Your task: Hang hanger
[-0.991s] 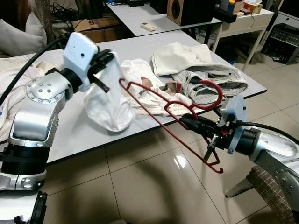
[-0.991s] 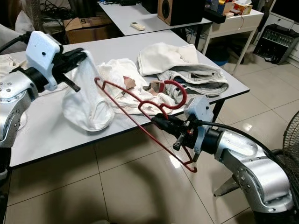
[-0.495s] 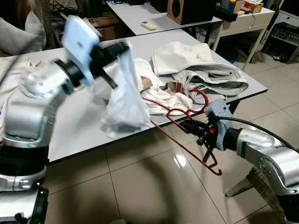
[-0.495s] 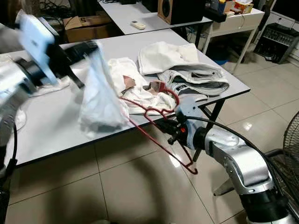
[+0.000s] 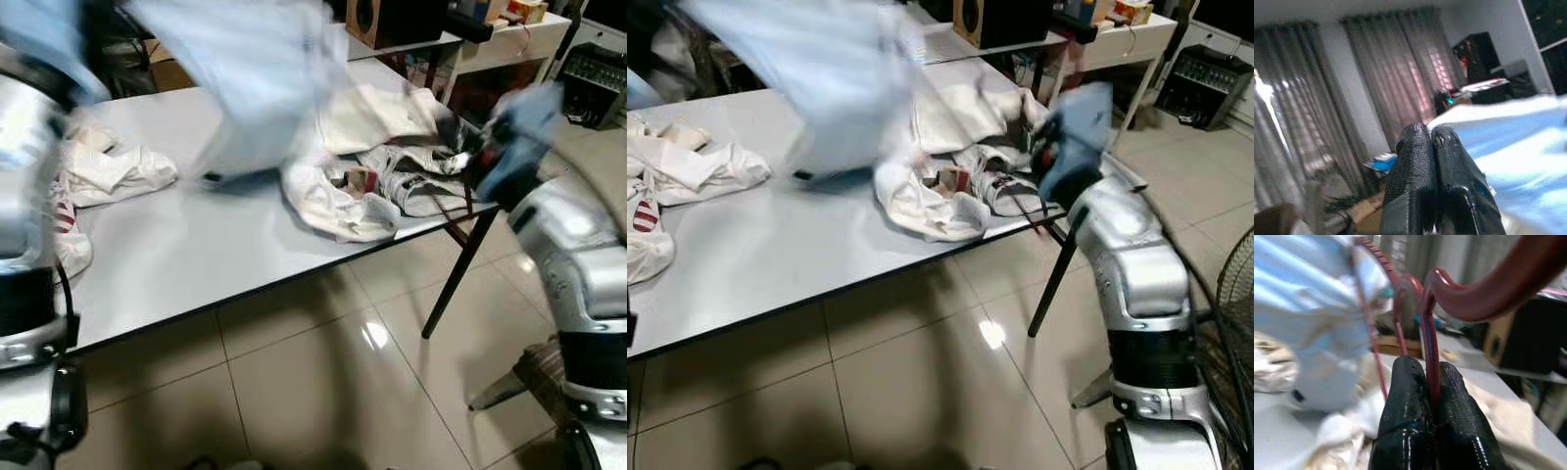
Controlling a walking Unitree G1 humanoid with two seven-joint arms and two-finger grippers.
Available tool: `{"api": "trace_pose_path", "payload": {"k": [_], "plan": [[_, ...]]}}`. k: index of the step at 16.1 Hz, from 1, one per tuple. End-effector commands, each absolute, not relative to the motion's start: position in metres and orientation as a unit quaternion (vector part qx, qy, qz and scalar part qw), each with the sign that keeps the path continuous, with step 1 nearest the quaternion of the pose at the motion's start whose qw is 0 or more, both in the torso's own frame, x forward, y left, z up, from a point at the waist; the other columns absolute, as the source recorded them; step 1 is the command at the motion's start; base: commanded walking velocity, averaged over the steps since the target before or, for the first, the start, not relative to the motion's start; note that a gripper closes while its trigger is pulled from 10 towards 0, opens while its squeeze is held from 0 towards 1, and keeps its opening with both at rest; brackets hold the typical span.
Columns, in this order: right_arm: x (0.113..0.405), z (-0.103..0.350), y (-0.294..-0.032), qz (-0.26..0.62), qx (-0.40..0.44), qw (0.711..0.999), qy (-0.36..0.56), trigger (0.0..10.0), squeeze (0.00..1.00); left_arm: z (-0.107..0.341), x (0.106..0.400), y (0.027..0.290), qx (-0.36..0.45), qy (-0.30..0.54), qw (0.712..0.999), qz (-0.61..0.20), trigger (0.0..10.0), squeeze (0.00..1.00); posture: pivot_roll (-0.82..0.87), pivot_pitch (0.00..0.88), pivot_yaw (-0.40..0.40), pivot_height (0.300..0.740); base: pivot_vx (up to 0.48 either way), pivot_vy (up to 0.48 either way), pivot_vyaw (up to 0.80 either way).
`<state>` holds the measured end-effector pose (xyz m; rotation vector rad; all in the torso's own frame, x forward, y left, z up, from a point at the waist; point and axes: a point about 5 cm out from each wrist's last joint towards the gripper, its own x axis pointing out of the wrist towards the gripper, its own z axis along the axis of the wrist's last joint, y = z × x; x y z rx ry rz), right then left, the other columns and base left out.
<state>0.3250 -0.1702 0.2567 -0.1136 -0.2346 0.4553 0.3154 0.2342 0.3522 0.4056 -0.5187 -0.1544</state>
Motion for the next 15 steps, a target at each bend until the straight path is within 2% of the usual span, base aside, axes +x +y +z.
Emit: {"api": "trace_pose_path", "payload": {"k": [1, 5, 10, 11, 12, 13, 14, 15], "plan": [[0.322, 0.237, -0.167, 0.246, -0.063, 0.964, -0.076, 10.0, 0.0, 0.333, 0.317, 0.228, 0.215, -0.211, 0.947, -0.108, 0.0, 0.0, -0.11, 0.001, 0.014, 0.74, 0.0, 0.0, 0.0], [0.298, 0.182, -0.147, 0.354, -0.133, 0.925, 0.044, 10.0, 0.0, 0.282, 0.316, 0.195, 0.238, -0.122, 0.937, -0.224, 0.0, 0.0, -0.11, 0.008, 0.018, 0.74, 0.0, 0.0, 0.0], [0.293, 0.183, -0.147, 0.372, -0.126, 0.919, 0.037, 10.0, 0.0, 0.267, 0.312, 0.192, 0.233, -0.069, 0.933, -0.266, 0.0, 0.0, -0.12, 0.013, 0.023, 0.74, 0.0, 0.0, 0.0], [0.294, 0.185, -0.146, 0.365, -0.119, 0.923, 0.026, 10.0, 0.0, 0.248, 0.307, 0.201, 0.256, -0.001, 0.927, -0.273, 1.6, 0.0, -0.12, 0.013, 0.023, 0.74, 0.0, 0.0, 0.0], [0.294, 0.19, -0.145, 0.362, -0.107, 0.926, 0.009, 10.0, 0.0, 0.231, 0.306, 0.221, 0.296, 0.063, 0.927, -0.221, 7.3, 0.0, -0.12, 0.013, 0.023, 0.74, 0.0, 0.0, 0.0], [0.292, 0.193, -0.142, 0.374, -0.098, 0.922, -0.002, 10.0, 0.0, 0.221, 0.306, 0.24, 0.332, 0.1, 0.923, -0.167, 10.0, 0.0, -0.11, 0.018, 0.025, 0.74, 0.0, 0.0, 0.0], [0.285, 0.194, -0.136, 0.406, -0.093, 0.909, -0.009, 10.0, 0.0, 0.209, 0.3, 0.264, 0.35, 0.154, 0.916, -0.126, 10.0, 1.0, -0.11, 0.019, 0.025, 0.74, 0.0, 0.0, 0.0], [0.281, 0.193, -0.134, 0.421, -0.093, 0.902, -0.008, 10.0, 0.0, 0.202, 0.293, 0.273, 0.341, 0.187, 0.913, -0.122, 10.0, 1.0, -0.11, 0.019, 0.022, 0.74, 0.0, 0.0, 0.0]]}}
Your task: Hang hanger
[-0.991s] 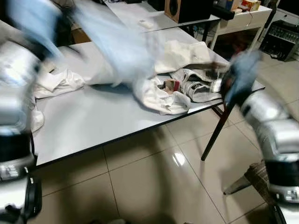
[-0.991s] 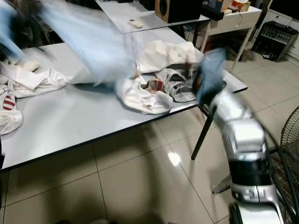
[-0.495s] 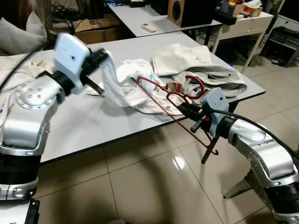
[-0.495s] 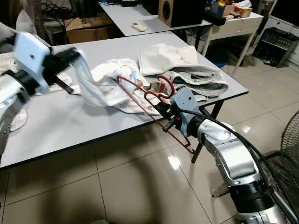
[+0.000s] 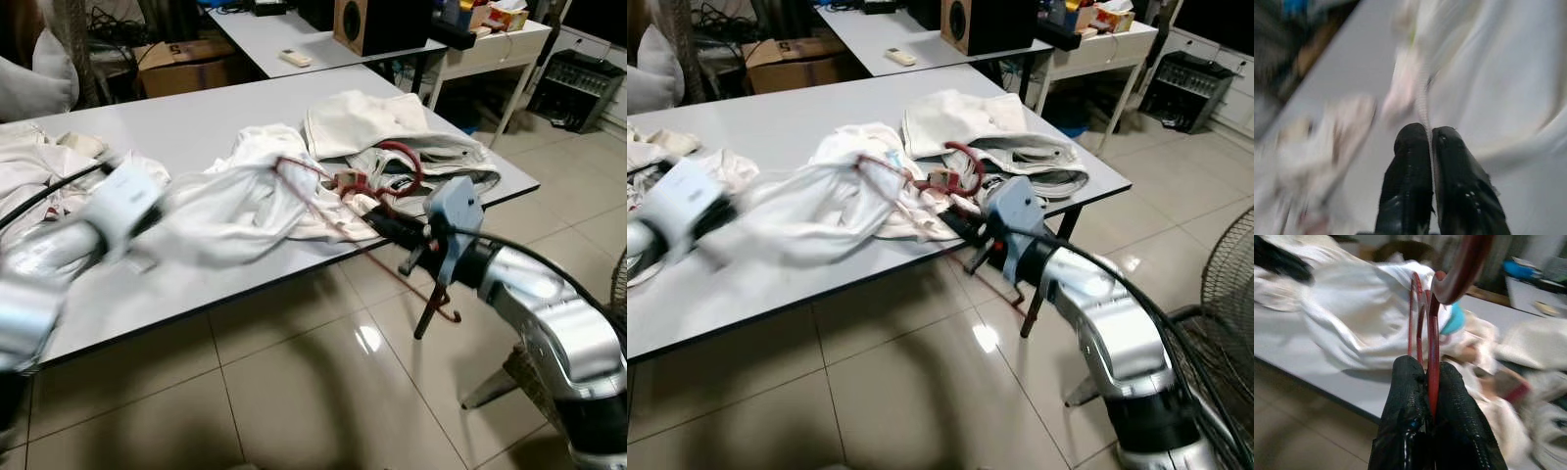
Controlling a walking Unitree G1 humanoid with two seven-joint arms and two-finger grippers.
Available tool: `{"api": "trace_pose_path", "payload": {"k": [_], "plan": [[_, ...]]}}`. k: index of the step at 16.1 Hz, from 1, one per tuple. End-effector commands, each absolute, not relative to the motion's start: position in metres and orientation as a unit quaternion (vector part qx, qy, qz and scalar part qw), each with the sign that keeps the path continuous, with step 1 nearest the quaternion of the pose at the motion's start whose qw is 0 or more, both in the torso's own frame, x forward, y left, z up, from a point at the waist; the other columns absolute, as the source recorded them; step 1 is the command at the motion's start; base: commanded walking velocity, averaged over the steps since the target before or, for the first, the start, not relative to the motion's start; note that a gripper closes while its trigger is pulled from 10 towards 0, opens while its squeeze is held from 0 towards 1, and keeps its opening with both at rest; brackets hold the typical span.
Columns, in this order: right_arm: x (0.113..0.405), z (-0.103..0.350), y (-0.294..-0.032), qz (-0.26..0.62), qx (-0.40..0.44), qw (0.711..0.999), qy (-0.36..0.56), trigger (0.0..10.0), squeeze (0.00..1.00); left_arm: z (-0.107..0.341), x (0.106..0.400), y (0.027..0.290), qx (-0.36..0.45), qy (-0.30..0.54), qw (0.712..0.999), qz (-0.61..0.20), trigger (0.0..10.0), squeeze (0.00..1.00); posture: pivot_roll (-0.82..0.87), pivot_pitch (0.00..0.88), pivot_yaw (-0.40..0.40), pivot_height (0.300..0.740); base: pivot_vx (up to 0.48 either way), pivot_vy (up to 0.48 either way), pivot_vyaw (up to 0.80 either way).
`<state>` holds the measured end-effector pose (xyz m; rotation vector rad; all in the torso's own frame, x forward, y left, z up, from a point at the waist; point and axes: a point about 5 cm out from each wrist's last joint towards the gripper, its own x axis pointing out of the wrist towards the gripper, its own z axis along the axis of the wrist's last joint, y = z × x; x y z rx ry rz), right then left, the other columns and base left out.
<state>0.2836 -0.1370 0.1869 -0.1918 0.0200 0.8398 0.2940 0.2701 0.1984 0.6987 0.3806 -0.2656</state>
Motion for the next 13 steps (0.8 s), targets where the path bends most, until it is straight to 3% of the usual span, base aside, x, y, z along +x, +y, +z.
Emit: {"api": "trace_pose_path", "payload": {"k": [1, 2, 4, 6, 8, 11, 12, 13], "plan": [[0.278, 0.189, -0.133, 0.432, -0.097, 0.897, 0.002, 10.0, 0.0, 0.196, 0.284, 0.275, 0.335, 0.22, 0.904, -0.147, 10.0, 1.0, -0.1, 0.019, 0.017, 0.74, 0.0, 0.0, 0.0], [0.277, 0.187, -0.133, 0.436, -0.1, 0.895, 0.006, 10.0, 0.0, 0.196, 0.281, 0.275, 0.336, 0.229, 0.9, -0.159, 10.0, 1.0, -0.1, 0.019, 0.017, 0.74, 0.0, 0.0, 0.0], [0.275, 0.184, -0.134, 0.44, -0.101, 0.892, 0.015, 10.0, 0.0, 0.215, 0.279, 0.247, 0.285, 0.15, 0.911, -0.258, 10.0, 1.0, -0.1, 0.019, 0.013, 0.74, 0.0, 0.0, 0.0], [0.275, 0.183, -0.135, 0.435, -0.102, 0.894, 0.02, 10.0, 0.0, 0.227, 0.278, 0.216, 0.295, 0.068, 0.891, -0.338, 10.0, 1.0, -0.1, 0.019, 0.016, 0.74, 0.0, 0.0, 0.0], [0.276, 0.183, -0.135, 0.433, -0.102, 0.895, 0.021, 10.0, 0.0, 0.233, 0.285, 0.196, 0.279, 0.021, 0.894, -0.35, 10.0, 1.0, -0.11, 0.014, 0.024, 0.74, 0.0, 0.0, 0.0], [0.275, 0.184, -0.135, 0.432, -0.102, 0.896, 0.017, 10.0, 0.0, 0.222, 0.299, 0.179, 0.321, 0.014, 0.879, -0.352, 10.0, 1.0, -0.11, 0.011, 0.032, 0.74, 0.0, 0.0, 0.0], [0.275, 0.185, -0.134, 0.433, -0.101, 0.896, 0.014, 10.0, 0.0, 0.21, 0.306, 0.178, 0.346, 0.02, 0.872, -0.346, 10.0, 0.55, -0.12, 0.011, 0.033, 0.74, 0.0, 0.0, 0.0], [0.275, 0.186, -0.134, 0.435, -0.1, 0.895, 0.012, 10.0, 0.0, 0.204, 0.311, 0.178, 0.348, 0.021, 0.874, -0.338, 10.0, 0.0, -0.12, 0.012, 0.035, 0.74, 0.0, 0.0, 0.0]]}}
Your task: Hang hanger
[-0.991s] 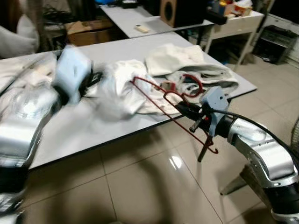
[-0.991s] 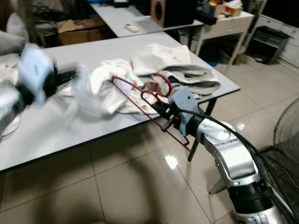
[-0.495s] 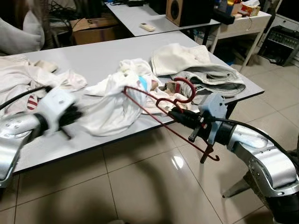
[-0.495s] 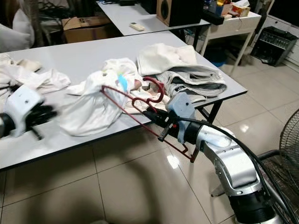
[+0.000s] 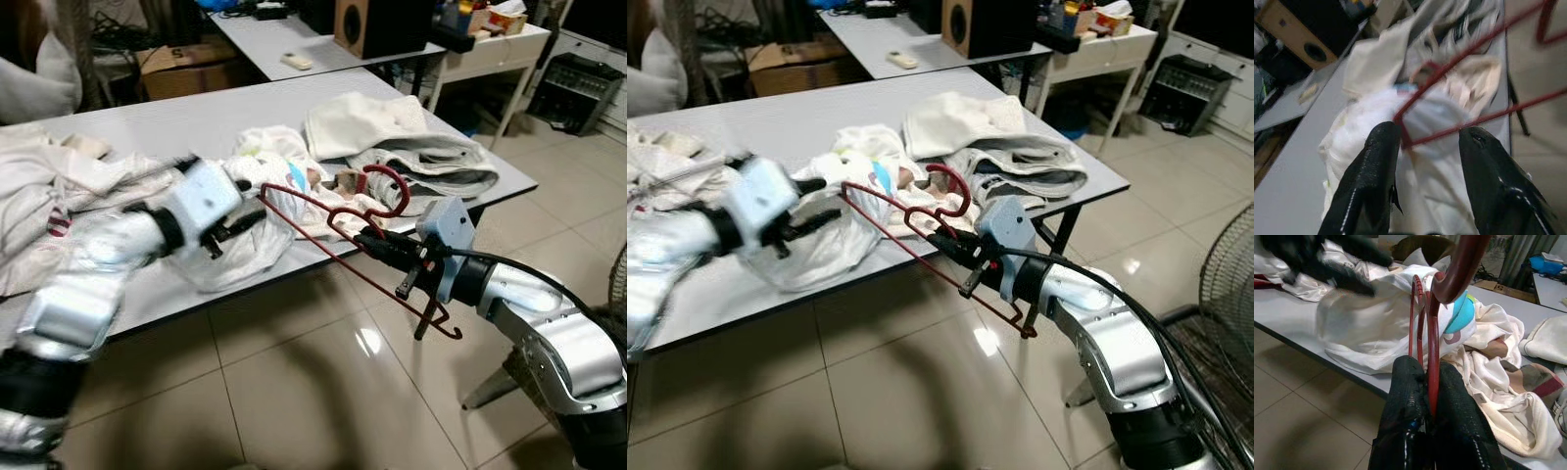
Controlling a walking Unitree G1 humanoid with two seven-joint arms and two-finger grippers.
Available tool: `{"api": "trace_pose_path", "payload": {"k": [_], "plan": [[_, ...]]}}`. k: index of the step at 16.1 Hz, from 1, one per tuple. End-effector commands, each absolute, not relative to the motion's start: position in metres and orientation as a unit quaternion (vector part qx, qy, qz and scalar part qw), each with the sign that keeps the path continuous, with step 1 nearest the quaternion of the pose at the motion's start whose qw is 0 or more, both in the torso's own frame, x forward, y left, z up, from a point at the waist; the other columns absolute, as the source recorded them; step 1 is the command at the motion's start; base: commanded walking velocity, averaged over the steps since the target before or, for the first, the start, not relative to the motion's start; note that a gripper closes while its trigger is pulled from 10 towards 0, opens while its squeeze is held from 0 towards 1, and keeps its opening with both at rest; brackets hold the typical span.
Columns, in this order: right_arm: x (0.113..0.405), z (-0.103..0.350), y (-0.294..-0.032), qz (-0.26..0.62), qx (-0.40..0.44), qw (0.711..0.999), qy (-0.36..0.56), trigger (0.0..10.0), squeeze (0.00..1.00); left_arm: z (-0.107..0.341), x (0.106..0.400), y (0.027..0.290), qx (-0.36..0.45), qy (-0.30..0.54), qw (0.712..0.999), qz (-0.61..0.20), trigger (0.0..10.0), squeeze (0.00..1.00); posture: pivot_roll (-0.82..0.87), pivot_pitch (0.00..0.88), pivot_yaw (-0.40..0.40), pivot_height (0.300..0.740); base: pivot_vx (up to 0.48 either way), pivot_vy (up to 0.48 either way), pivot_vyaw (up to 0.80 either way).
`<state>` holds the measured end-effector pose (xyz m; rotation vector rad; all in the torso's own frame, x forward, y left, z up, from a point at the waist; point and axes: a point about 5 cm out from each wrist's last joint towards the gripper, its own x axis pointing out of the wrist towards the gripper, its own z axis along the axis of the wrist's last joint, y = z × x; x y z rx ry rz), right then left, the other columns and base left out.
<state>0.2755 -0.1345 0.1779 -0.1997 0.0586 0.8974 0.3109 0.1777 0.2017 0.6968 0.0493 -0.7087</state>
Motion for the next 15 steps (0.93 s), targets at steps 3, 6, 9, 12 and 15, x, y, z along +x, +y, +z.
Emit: {"api": "trace_pose_path", "payload": {"k": [3, 6, 9, 12, 15], "plan": [[0.272, 0.188, -0.133, 0.44, -0.099, 0.892, 0.009, 10.0, 0.0, 0.194, 0.327, 0.177, 0.383, 0.013, 0.872, -0.306, 10.0, 0.0, -0.12, 0.013, 0.038, 0.74, 0.0, 0.0, 0.0], [0.271, 0.188, -0.133, 0.441, -0.098, 0.892, 0.009, 10.0, 0.0, 0.201, 0.335, 0.176, 0.386, -0.013, 0.876, -0.287, 1.1, 0.0, -0.13, 0.016, 0.045, 0.74, 0.0, 0.0, 0.0], [0.27, 0.188, -0.133, 0.442, -0.098, 0.892, 0.009, 10.0, 0.0, 0.204, 0.339, 0.179, 0.394, -0.021, 0.877, -0.276, 0.0, 0.0, -0.13, 0.018, 0.046, 0.74, 0.0, 0.0, 0.0], [0.268, 0.187, -0.132, 0.446, -0.097, 0.89, 0.01, 10.0, 0.0, 0.205, 0.345, 0.192, 0.421, -0.016, 0.875, -0.237, 9.9, 0.0, -0.13, 0.019, 0.046, 0.74, 0.0, 0.0, 0.0], [0.267, 0.186, -0.132, 0.45, -0.097, 0.888, 0.013, 10.0, 0.0, 0.203, 0.34, 0.189, 0.377, -0.023, 0.886, -0.269, 10.0, 0.0, -0.13, 0.022, 0.046, 0.74, 0.0, 0.0, 0.0]]}}
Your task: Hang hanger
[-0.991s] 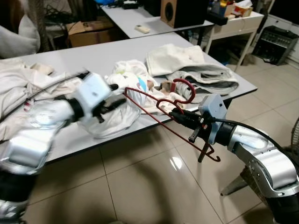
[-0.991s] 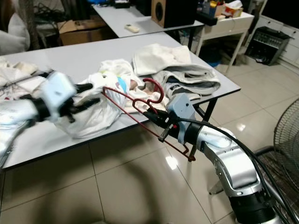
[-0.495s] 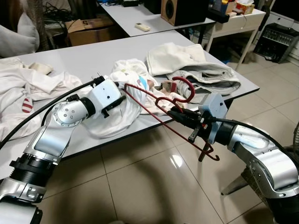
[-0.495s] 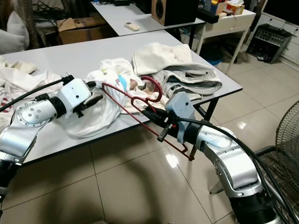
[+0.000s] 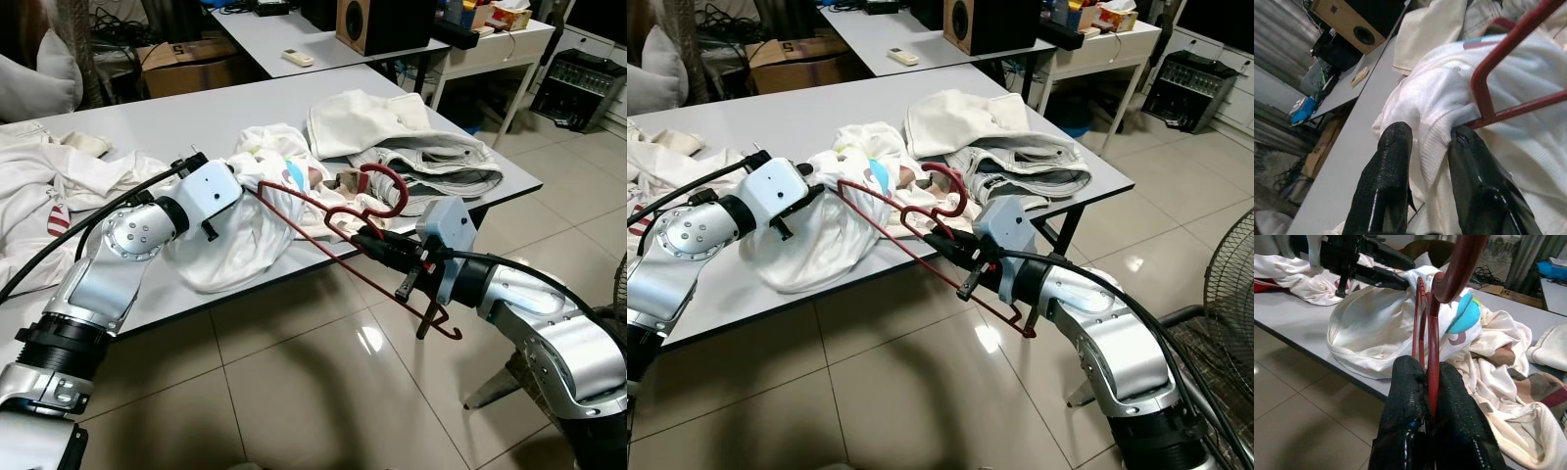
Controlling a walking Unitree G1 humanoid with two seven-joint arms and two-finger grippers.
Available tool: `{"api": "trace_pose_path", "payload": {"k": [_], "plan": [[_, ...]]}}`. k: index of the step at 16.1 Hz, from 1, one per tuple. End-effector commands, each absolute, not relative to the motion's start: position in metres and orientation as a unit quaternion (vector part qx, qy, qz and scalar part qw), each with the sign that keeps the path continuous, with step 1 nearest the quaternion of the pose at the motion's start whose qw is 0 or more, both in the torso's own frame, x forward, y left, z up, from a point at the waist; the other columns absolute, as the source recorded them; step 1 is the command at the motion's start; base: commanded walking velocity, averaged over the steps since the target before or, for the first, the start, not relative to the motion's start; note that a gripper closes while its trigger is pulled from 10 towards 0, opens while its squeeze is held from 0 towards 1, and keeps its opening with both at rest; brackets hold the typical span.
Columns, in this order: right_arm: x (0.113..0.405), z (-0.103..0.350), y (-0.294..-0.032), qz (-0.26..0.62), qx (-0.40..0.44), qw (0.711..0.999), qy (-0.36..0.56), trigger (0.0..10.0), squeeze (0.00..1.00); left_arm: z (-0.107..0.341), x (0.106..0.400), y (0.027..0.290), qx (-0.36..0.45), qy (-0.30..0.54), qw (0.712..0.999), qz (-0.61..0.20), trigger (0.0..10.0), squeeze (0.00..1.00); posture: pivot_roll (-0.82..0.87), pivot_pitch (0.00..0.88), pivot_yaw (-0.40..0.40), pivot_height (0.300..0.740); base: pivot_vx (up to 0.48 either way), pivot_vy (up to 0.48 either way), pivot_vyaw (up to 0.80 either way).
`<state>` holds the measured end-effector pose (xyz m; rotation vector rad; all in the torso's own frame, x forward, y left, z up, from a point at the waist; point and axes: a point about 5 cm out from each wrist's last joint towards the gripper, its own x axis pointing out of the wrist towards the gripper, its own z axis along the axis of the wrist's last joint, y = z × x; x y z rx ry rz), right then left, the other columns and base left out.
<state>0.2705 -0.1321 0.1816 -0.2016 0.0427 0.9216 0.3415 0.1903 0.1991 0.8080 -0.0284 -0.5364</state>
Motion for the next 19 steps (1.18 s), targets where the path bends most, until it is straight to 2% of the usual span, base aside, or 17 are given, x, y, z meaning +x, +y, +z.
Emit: {"api": "trace_pose_path", "payload": {"k": [1, 2, 5, 6, 7, 13, 19], "plan": [[0.267, 0.186, -0.132, 0.45, -0.097, 0.888, 0.013, 10.0, 0.0, 0.202, 0.337, 0.187, 0.365, -0.023, 0.886, -0.284, 10.0, 0.17, -0.13, 0.022, 0.046, 0.74, 0.0, 0.0, 0.0], [0.267, 0.186, -0.132, 0.45, -0.098, 0.888, 0.014, 10.0, 0.0, 0.199, 0.336, 0.188, 0.365, -0.021, 0.886, -0.285, 10.0, 1.0, -0.13, 0.024, 0.045, 0.74, 0.0, 0.0, 0.0], [0.267, 0.186, -0.132, 0.453, -0.097, 0.886, 0.014, 10.0, 0.0, 0.197, 0.342, 0.198, 0.397, -0.006, 0.884, -0.246, 10.0, 1.0, -0.12, 0.025, 0.043, 0.74, 0.0, 0.0, 0.0], [0.266, 0.186, -0.131, 0.455, -0.097, 0.885, 0.013, 10.0, 0.0, 0.198, 0.345, 0.201, 0.401, -0.002, 0.885, -0.237, 6.9, 0.25, -0.12, 0.025, 0.043, 0.74, 0.0, 0.0, 0.0], [0.266, 0.186, -0.131, 0.456, -0.096, 0.885, 0.013, 10.0, 0.0, 0.198, 0.347, 0.204, 0.404, 0.001, 0.886, -0.229, 0.0, 0.0, -0.13, 0.026, 0.045, 0.74, 0.0, 0.0, 0.0], [0.263, 0.186, -0.13, 0.462, -0.095, 0.881, 0.015, 10.0, 0.0, 0.203, 0.354, 0.203, 0.396, -0.007, 0.888, -0.232, 0.0, 0.0, -0.13, 0.028, 0.05, 0.74, 0.0, 0.0, 0.0], [0.262, 0.185, -0.131, 0.463, -0.099, 0.881, 0.016, 10.0, 0.0, 0.204, 0.355, 0.201, 0.357, 0.004, 0.902, -0.241, 0.0, 0.0, -0.13, 0.024, 0.057, 0.74, 0.0, 0.0, 0.0]]}}
